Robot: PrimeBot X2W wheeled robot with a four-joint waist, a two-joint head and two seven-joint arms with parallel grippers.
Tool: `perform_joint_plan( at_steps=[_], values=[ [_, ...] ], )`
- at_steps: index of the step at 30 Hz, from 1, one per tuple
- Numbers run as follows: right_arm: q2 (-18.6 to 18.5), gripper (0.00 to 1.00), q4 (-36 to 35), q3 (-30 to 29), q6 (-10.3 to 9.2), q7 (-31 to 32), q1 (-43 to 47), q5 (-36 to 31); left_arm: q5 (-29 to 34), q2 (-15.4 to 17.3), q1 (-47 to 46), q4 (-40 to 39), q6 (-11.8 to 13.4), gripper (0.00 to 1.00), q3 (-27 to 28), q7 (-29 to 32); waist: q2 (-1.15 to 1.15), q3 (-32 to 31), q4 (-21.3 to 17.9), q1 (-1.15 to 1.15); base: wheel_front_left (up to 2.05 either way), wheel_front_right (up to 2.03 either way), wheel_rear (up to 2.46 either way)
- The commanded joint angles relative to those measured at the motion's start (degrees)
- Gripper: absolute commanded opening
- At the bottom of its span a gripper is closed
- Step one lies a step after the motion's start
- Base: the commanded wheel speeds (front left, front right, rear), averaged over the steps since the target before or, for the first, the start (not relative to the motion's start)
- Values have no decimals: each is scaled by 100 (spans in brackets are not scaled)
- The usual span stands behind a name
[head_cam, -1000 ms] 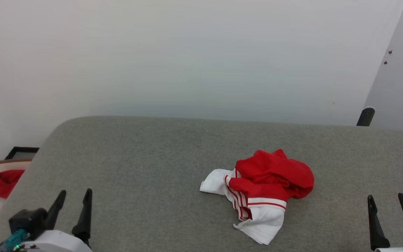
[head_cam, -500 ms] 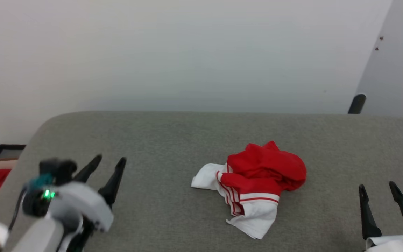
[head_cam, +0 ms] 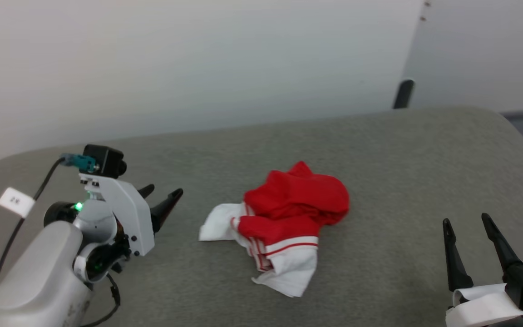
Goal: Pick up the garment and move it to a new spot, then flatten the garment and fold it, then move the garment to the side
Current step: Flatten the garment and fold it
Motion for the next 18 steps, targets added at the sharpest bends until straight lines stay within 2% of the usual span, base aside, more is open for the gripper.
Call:
perform_joint_plan(
  at_steps=[1, 9, 18],
  values=[
    [42, 100, -28, 14, 3, -28, -54, 60, -51, 33, -125, 102, -27, 100, -63, 138, 0, 338, -467, 0, 0, 0, 0],
    [187, 100, -98, 58, 3, -28, -196, 71, -111, 74, -561, 617, -77, 100, -489, 591, 0, 774, -880, 0, 0, 0, 0],
    [260, 100, -62, 168, 3, -29, -379, 83, -210, 42, -915, 1272, -73, 100, -1047, 983, 0, 1041, -1088, 0, 0, 0, 0]
  ],
)
